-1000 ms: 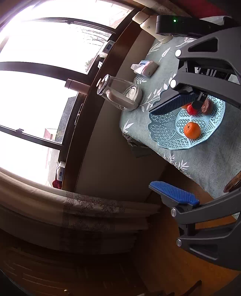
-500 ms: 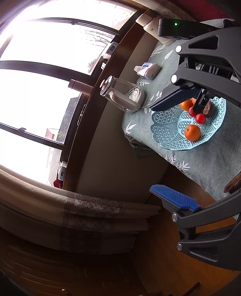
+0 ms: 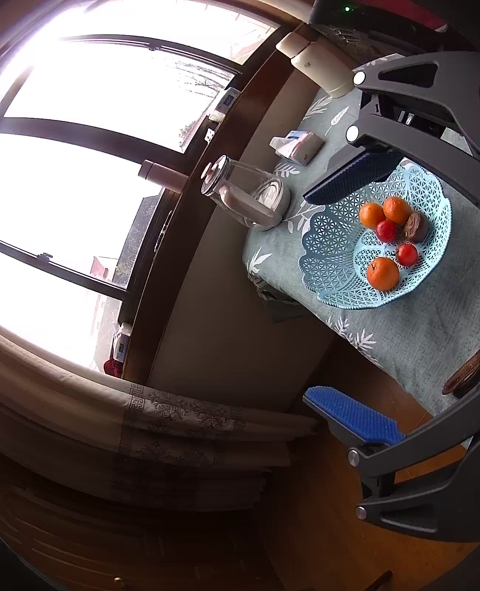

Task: Organize fruits
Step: 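Lower the tomatoes into the basket and open both tools, then withdraw both open tools from the basket toward the remaining fruits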

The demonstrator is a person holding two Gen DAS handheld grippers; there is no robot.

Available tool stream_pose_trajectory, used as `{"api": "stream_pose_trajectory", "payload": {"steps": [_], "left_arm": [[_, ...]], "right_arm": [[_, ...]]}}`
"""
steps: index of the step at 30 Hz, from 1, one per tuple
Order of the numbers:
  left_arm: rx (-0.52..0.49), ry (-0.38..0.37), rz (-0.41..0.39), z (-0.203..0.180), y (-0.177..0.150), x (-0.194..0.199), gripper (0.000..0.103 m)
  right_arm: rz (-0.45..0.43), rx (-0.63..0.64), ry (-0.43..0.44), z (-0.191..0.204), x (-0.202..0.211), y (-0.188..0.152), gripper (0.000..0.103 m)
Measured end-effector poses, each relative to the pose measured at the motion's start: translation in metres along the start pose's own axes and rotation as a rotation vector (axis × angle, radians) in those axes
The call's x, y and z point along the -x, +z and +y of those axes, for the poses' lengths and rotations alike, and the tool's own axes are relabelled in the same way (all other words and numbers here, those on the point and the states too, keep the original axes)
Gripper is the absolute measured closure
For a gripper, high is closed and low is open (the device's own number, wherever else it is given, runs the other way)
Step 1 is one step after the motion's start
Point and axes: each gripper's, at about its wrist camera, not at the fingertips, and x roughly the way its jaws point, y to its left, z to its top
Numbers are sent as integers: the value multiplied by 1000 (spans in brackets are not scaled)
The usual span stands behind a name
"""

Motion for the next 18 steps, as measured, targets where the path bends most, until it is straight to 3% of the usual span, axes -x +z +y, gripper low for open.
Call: {"api": "stream_pose_trajectory", "payload": {"steps": [11,13,18], "left_arm": [[-12,-18,-2,-8,-1,1,3],[-15,-22,-3,-9,-2,2,3],[-25,-33,-2,-15,-4,2,3]], "right_arm": [[-161,-62,-41,-18,31,4,10],[-212,-60,-51,-19,39,3,5],[-293,-12,-100,-22,52,0,5]]}}
